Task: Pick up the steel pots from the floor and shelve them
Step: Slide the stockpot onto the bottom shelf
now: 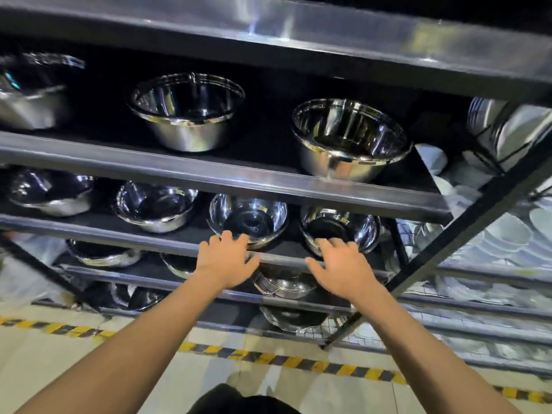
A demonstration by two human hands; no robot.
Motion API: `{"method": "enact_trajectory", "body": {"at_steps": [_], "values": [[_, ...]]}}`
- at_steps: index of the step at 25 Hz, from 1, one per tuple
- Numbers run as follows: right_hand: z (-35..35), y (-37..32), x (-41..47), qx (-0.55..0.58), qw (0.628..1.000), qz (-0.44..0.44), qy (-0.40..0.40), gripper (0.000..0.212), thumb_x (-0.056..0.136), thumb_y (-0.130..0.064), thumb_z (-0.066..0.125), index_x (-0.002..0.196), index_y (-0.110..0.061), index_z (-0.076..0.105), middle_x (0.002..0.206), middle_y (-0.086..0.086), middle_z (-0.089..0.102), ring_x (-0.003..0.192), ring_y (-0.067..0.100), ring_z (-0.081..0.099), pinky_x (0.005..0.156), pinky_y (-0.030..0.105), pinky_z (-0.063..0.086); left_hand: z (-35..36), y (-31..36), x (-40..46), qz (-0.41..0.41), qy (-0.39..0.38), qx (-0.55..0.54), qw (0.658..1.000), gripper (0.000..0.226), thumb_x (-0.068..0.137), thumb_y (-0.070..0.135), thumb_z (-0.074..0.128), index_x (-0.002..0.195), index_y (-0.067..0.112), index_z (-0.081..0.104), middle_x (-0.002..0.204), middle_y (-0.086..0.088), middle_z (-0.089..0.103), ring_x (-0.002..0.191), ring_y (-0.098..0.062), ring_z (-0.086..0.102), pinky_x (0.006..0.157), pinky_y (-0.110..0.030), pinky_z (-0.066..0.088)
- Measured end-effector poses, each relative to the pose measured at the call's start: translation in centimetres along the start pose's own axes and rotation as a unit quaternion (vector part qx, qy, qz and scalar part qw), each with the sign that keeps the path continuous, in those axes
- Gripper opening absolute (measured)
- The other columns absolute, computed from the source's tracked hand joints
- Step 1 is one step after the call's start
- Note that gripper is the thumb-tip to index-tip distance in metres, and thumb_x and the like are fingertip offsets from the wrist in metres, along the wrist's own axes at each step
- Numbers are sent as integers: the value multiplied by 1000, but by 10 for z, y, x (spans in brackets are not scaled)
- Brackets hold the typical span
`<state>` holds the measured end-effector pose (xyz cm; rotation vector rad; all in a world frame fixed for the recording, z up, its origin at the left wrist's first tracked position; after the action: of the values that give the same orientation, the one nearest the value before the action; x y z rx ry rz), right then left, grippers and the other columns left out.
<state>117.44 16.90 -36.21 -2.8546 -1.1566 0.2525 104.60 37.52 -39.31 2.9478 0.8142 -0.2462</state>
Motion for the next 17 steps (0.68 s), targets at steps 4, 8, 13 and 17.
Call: {"method": "enact_trajectory", "body": {"at_steps": [4,8,13,17], "values": [[-16,-39,22,4,999,-33,-6,63,98,-62,38,145,-21,43,140,9,52,125,40,45,95,50,47,-23,-33,-8,-30,4,2,1000,66,91,72,32,136,25,47,134,-12,52,120,-39,52,96,-52,41],[-26,-112,54,-12,991,-129,-26,54,98,-60,40,133,-21,52,129,9,58,119,39,51,91,49,51,-41,-103,-33,-122,15,-22,992,69,92,72,31,141,25,45,138,-13,50,125,-39,50,97,-52,42],[-14,-274,81,-27,938,-340,-67,58,98,-58,41,143,-22,46,139,9,53,124,38,47,100,48,46,-33,-230,-113,-288,26,-57,956,72,87,77,32,136,26,47,131,-11,53,120,-38,53,96,-50,44],[5,-399,80,-29,897,-438,-59,64,98,-55,46,152,-22,33,148,12,41,128,40,40,103,47,41,-17,-328,-181,-392,18,-64,917,76,81,82,34,133,29,49,132,-10,54,120,-38,54,94,-49,42]]}}
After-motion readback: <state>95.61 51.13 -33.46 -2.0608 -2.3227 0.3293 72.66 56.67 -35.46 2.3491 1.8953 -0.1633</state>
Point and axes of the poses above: each hand's wrist, its own x-axis towards the middle knuckle, its own z-axis out of the palm, y = z × x, the point moved 7 cm from there along x, towards the middle knuckle
